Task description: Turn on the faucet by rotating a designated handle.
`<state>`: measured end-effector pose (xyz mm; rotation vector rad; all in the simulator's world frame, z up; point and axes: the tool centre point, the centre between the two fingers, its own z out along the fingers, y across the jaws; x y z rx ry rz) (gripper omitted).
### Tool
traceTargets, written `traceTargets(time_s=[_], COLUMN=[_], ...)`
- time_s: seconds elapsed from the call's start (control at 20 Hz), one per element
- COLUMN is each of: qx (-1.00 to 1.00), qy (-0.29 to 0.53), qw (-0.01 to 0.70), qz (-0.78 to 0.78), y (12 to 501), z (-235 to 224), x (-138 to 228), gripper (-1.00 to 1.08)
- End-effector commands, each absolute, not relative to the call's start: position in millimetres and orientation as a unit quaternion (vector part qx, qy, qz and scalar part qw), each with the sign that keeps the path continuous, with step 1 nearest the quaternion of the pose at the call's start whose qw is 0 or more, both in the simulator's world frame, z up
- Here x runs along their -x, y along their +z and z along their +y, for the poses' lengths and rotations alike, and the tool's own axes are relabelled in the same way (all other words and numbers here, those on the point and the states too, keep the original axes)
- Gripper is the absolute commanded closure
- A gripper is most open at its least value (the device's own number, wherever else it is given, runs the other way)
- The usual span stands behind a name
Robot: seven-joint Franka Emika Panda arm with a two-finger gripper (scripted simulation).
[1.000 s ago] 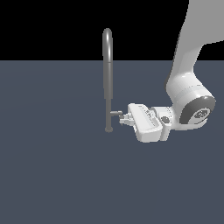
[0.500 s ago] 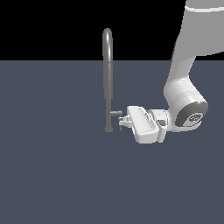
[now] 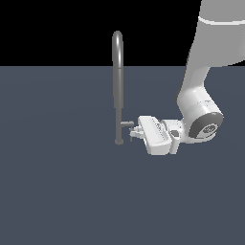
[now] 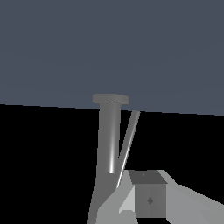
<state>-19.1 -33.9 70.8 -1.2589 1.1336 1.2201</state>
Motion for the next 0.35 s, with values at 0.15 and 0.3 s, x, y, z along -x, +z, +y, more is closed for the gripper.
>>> traceTargets(time_s=[0.15,0.3], qx=[0.511,0.509], qy=[0.508,0.508], qw=[0.493,0.492], qz=[0.488,0.490], y=[36,29], z=[-34,-34], x=[15,12], gripper=[1.08,1.08])
